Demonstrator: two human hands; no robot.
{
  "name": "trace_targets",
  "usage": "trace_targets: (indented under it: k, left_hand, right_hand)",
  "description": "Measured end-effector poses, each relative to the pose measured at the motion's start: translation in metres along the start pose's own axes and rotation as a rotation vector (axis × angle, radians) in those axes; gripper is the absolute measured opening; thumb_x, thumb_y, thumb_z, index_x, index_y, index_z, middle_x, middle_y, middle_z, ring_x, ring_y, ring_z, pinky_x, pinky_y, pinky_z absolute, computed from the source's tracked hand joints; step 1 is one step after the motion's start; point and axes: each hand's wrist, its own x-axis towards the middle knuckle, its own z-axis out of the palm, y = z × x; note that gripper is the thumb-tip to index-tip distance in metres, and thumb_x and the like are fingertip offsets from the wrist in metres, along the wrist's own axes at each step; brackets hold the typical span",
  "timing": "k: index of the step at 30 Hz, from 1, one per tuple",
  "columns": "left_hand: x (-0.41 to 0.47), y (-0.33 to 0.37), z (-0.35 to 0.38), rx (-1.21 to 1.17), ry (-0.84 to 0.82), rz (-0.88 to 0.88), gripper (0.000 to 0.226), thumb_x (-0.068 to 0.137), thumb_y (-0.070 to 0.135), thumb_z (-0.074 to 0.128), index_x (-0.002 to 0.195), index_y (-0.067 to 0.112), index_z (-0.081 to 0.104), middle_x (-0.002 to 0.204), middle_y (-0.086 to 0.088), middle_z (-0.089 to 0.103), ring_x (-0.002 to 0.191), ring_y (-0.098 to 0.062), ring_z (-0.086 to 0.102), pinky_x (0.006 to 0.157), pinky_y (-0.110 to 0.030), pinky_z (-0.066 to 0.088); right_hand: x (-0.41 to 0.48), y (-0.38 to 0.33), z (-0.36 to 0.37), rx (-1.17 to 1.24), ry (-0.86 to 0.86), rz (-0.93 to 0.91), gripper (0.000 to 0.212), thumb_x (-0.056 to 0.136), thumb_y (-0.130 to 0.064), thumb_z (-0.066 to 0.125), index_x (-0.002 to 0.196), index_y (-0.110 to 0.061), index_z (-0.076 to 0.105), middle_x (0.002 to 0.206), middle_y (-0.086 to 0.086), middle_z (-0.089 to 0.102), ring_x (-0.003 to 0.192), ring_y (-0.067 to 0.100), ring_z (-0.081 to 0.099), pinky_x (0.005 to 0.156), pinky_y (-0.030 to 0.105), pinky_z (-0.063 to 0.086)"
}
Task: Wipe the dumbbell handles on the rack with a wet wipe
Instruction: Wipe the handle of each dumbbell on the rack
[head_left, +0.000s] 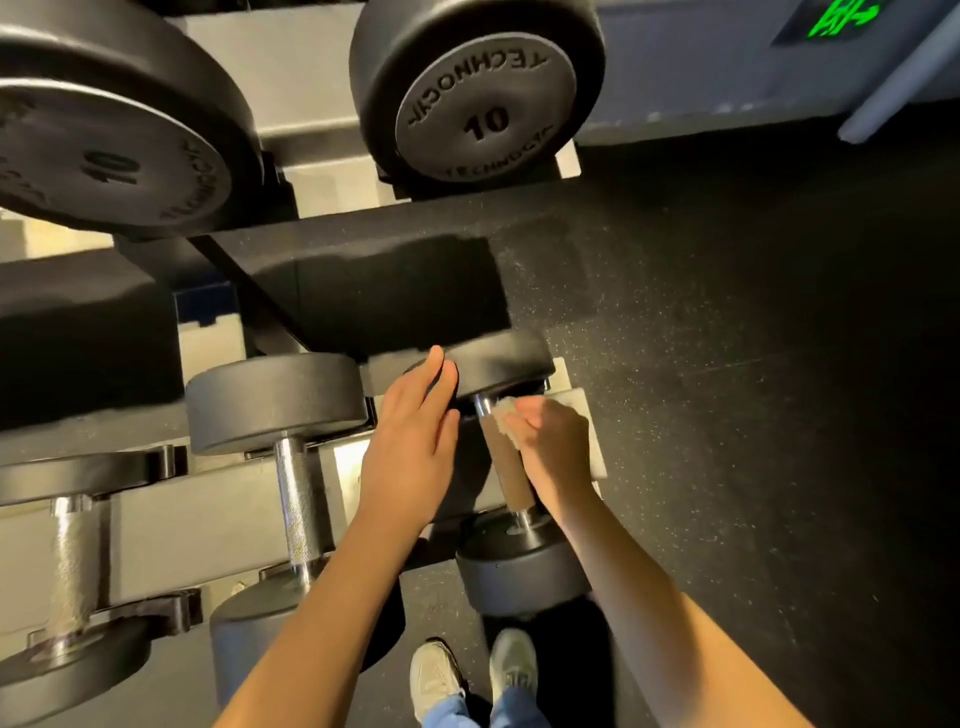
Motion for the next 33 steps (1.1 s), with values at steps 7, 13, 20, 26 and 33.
trace_targets:
  k: [7, 13, 20, 26, 33]
  left_hand:
    - [-0.002, -0.006, 0.006, -0.053, 0.046, 0.018, 0.049, 0.098, 0.017, 0.048, 0.145, 0.018, 0.036, 0.153, 0.004, 0.030, 0.136, -0.011, 0.025, 0.103, 0.000, 0.005]
    - [-0.003, -0.003, 0.006, -0.059, 0.033, -0.003, 0.049, 0.098, 0.018, 0.047, 0.145, 0.019, 0.034, 0.154, 0.005, 0.028, 0.138, -0.011, 0.024, 0.110, -0.019, 0.015]
    - [-0.002, -0.003, 0.007, -0.058, 0.036, -0.004, 0.050, 0.098, 0.018, 0.048, 0.146, 0.019, 0.033, 0.154, 0.005, 0.027, 0.139, -0.013, 0.024, 0.110, -0.020, 0.015]
    - [-0.004, -0.003, 0.008, -0.067, 0.032, -0.004, 0.051, 0.098, 0.018, 0.047, 0.147, 0.018, 0.033, 0.155, 0.005, 0.026, 0.140, -0.013, 0.022, 0.110, -0.020, 0.014]
    - [-0.006, -0.009, 0.012, -0.081, 0.041, 0.022, 0.051, 0.098, 0.015, 0.048, 0.147, 0.016, 0.033, 0.156, 0.004, 0.023, 0.142, -0.009, 0.017, 0.109, -0.010, 0.006]
  right_hand:
    - [-0.016, 0.023, -0.013, -0.119, -0.140, 0.035, 0.018, 0.088, -0.018, 0.067, 0.073, -0.010, 0.070, 0.056, -0.007, 0.061, 0.049, 0.000, 0.053, 0.052, 0.007, 0.038]
    - [-0.004, 0.000, -0.008, 0.048, -0.153, 0.201, 0.013, 0.093, -0.010, 0.057, 0.083, -0.005, 0.063, 0.070, 0.002, 0.061, 0.053, -0.001, 0.059, 0.054, 0.009, 0.047]
    - [-0.005, 0.009, 0.002, -0.111, -0.121, 0.113, 0.013, 0.092, -0.018, 0.057, 0.080, -0.013, 0.060, 0.076, -0.002, 0.063, 0.070, 0.010, 0.063, 0.067, 0.018, 0.050]
    - [-0.016, 0.013, -0.012, -0.113, -0.189, 0.083, 0.018, 0.088, -0.008, 0.065, 0.070, -0.012, 0.061, 0.069, -0.005, 0.063, 0.065, 0.005, 0.062, 0.064, 0.016, 0.053]
    - [-0.002, -0.004, -0.003, -0.156, -0.099, 0.080, 0.014, 0.086, -0.012, 0.058, 0.073, -0.011, 0.061, 0.069, -0.002, 0.059, 0.065, 0.010, 0.056, 0.064, 0.021, 0.045]
